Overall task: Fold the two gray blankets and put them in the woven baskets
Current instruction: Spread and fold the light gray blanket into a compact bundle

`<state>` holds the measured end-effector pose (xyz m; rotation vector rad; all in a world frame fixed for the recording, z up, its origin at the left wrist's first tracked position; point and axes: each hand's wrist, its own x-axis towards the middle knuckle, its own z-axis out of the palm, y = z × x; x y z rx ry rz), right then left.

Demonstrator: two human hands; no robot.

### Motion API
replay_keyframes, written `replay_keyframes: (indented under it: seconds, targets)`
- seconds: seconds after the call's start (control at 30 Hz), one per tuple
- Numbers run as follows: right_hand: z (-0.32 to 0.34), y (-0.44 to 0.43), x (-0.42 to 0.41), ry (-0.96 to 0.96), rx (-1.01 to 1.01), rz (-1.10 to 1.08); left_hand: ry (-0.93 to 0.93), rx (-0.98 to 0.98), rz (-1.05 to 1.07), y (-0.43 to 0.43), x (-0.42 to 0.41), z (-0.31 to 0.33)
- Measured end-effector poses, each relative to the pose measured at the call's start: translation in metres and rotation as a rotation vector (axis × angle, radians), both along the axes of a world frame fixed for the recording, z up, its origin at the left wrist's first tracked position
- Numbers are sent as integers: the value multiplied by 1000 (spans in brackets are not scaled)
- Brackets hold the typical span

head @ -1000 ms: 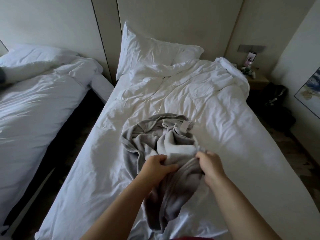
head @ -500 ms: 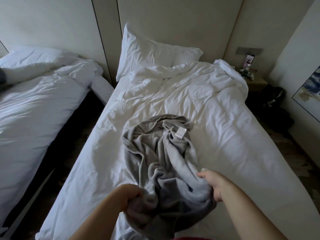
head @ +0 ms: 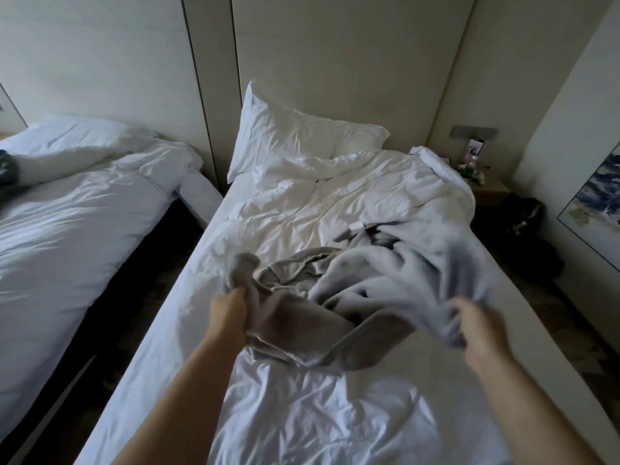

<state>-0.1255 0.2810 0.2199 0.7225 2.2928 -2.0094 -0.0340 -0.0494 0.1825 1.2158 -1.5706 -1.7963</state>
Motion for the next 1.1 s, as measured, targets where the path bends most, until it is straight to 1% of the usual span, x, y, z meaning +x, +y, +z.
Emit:
replay_keyframes:
  seconds: [0.07, 0.1, 0.13, 0.2, 0.23, 0.27, 0.33, 0.37, 0.4, 0.43, 0.47, 0.53, 0.57, 0.6, 0.67, 0.7, 0.73, 0.8, 0.83, 0.9, 0.93, 0.97, 1.0, 1.03, 1.07, 1.1]
  targets:
    - [-45, -7, 24, -277, 65, 125, -161, 166, -93, 11, 12, -36]
    - [-62, -12, 37, -357, 72, 165, -228, 186, -142, 19, 19, -50]
    - [-75, -19, 49, -392, 62, 208, -280, 199, -184, 28, 26, -59]
    - [-89, -34, 70, -332, 73, 334, -360, 270, -244, 50, 36, -67]
    - [-90, -44, 78, -288, 87, 426, -385, 332, -310, 60, 39, -67]
    - [-87, -53, 86, -257, 85, 518, -376, 420, -420, 71, 39, -67]
    - [-78, -68, 100, -243, 43, 702, -281, 635, -670, 92, 40, -59]
    - [-75, -74, 105, -248, 4, 791, -251, 697, -758, 101, 41, -54]
    - [-70, -78, 108, -259, -32, 866, -251, 696, -840, 107, 41, -53]
    - [-67, -78, 110, -281, -71, 916, -288, 613, -920, 112, 41, -51]
    - [-63, -77, 111, -315, -109, 951, -341, 491, -955, 116, 42, -48]
    - [-57, -70, 108, -388, -165, 1031, -402, 264, -851, 116, 43, -47]
    - [-58, -66, 103, -402, -157, 1003, -396, 157, -810, 115, 42, -48]
    - [-61, -63, 97, -387, -74, 915, -397, 39, -819, 114, 40, -46]
    - [-65, -62, 78, -263, 155, 624, -405, -204, -961, 114, 39, -41]
    - [-66, -63, 68, -190, 183, 525, -395, -296, -1051, 115, 39, -38]
    - [-66, -66, 58, -134, 160, 485, -372, -372, -1146, 116, 39, -34]
    - [-68, -75, 43, -123, 113, 494, -343, -476, -1309, 118, 37, -28]
    - [-72, -78, 38, -163, 158, 535, -331, -516, -1361, 119, 36, -25]
    - [-82, -78, 30, -250, 366, 677, -321, -592, -1418, 118, 33, -22]
    - [-83, -75, 27, -283, 490, 729, -343, -631, -1429, 114, 31, -20]
    - [-77, -73, 21, -276, 606, 743, -351, -653, -1405, 107, 28, -21]
    - [-69, -70, 13, -205, 659, 698, -329, -617, -1326, 98, 26, -22]
    - [-58, -67, 3, -75, 614, 588, -284, -540, -1176, 88, 24, -21]
    - [-45, -62, -7, 67, 424, 435, -221, -433, -948, 77, 24, -19]
    - [-27, -56, -12, 197, 176, 299, -152, -301, -665, 66, 22, -19]
